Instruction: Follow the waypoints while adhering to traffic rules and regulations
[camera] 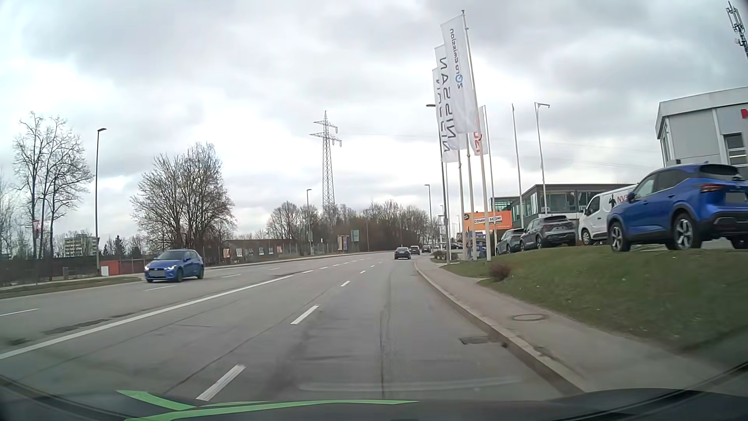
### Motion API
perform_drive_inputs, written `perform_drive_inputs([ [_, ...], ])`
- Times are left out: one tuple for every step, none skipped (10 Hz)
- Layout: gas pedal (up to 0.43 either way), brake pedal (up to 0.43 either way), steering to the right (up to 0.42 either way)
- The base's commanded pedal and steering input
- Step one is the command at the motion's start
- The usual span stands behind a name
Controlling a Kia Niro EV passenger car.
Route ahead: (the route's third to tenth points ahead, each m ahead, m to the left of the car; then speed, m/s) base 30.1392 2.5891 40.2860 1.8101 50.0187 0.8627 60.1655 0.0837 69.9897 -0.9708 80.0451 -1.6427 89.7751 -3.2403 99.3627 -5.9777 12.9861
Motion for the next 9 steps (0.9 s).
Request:
perform_drive_inputs([
  [0.079,0.000,0.008],
  [0.079,0.000,0.008],
  [0.079,0.000,0.008],
  [0.079,0.000,0.008],
  [0.079,0.000,0.007],
  [0.079,0.000,0.007],
  [0.079,0.000,0.008],
  [0.079,0.000,0.008],
  [0.079,0.000,0.008],
])
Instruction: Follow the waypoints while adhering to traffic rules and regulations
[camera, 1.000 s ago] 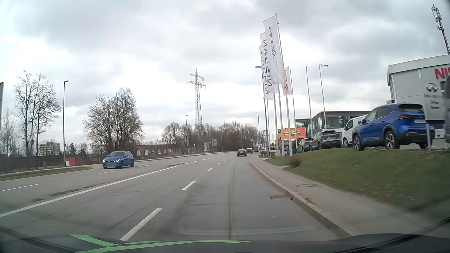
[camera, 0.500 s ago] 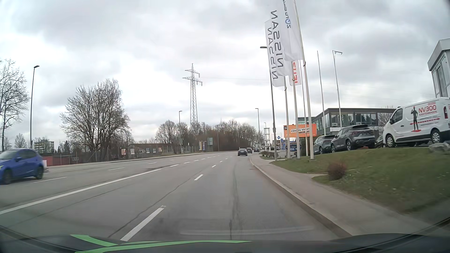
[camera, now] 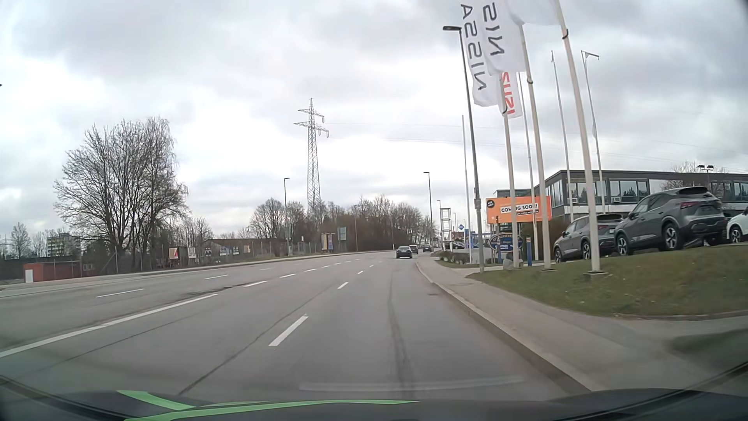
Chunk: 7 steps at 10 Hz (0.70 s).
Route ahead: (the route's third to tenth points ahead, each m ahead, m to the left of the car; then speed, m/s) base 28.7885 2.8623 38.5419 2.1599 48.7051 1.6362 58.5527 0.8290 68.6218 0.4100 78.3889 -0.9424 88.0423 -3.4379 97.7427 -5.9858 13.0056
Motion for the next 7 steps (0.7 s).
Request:
perform_drive_inputs([
  [0.087,0.000,0.008],
  [0.087,0.000,0.008],
  [0.087,0.000,0.008],
  [0.087,0.000,0.008],
  [0.087,0.000,0.008],
  [0.087,0.000,0.008],
  [0.087,0.000,0.008],
])
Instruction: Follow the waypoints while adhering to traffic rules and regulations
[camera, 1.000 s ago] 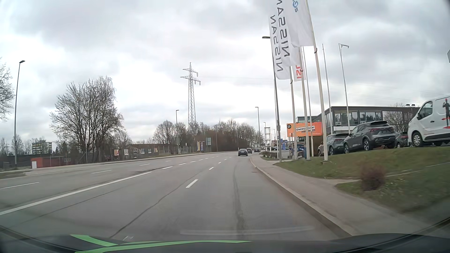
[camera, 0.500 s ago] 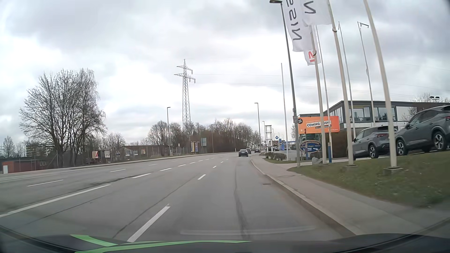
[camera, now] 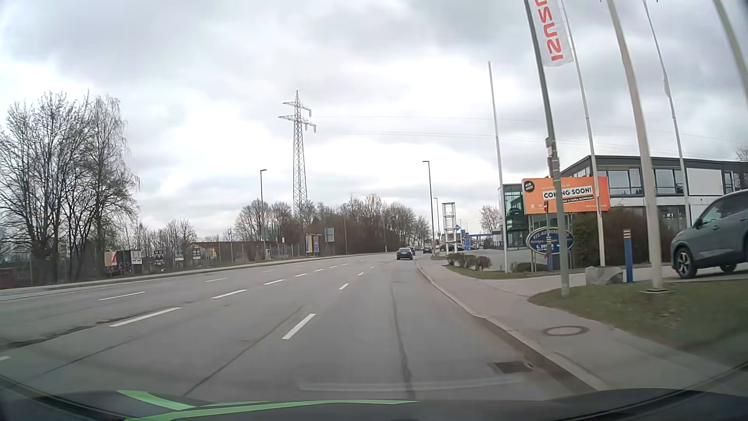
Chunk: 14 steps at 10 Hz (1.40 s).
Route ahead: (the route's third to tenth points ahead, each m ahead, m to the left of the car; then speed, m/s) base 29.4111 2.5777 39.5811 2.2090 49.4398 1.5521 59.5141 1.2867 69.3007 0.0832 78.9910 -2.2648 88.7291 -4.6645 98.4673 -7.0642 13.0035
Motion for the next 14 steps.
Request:
perform_drive_inputs([
  [0.087,0.000,0.008],
  [0.087,0.000,0.008],
  [0.087,0.000,0.008],
  [0.087,0.000,0.008],
  [0.087,0.000,0.008],
  [0.087,0.000,0.008],
  [0.087,0.000,0.009],
  [0.087,0.000,0.009],
  [0.087,0.000,0.010],
  [0.087,0.000,0.010],
  [0.087,0.000,0.010],
  [0.079,0.000,0.009],
  [0.079,0.000,0.010],
  [0.079,0.000,0.009],
])
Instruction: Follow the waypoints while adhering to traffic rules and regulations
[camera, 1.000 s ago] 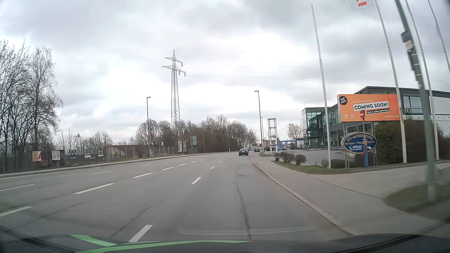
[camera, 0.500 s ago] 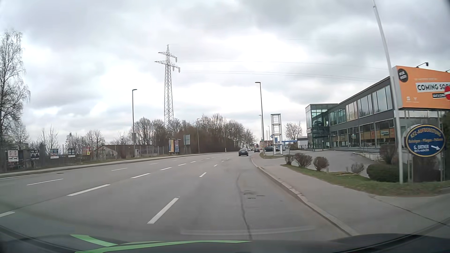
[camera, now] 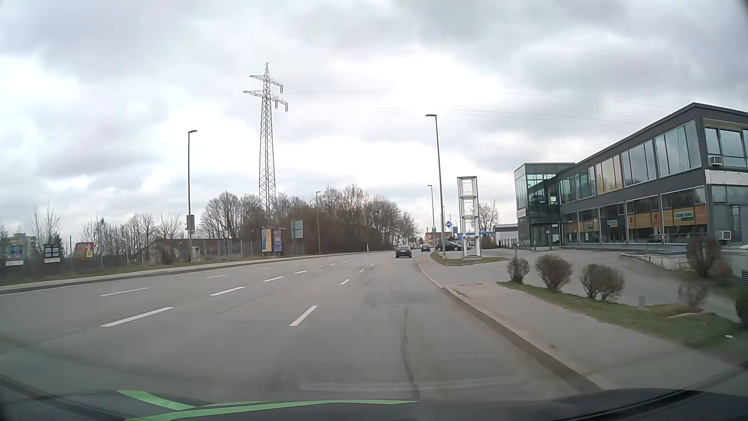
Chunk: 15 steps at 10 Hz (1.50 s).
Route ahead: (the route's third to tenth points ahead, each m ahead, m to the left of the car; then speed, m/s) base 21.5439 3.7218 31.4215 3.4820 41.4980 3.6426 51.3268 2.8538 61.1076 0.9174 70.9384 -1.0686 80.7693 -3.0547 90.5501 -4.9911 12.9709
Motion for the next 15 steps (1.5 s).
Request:
perform_drive_inputs([
  [0.079,0.000,0.009],
  [0.079,0.000,0.009],
  [0.079,0.000,0.009],
  [0.079,0.000,0.009],
  [0.079,0.000,0.009],
  [0.079,0.000,0.009],
  [0.079,0.000,0.009],
  [0.079,0.000,0.009],
  [0.079,0.000,0.009],
  [0.079,0.000,0.009],
  [0.079,0.000,0.008],
  [0.079,0.000,0.008],
  [0.079,0.000,0.008],
  [0.079,0.000,0.008],
  [0.079,0.000,0.008],
])
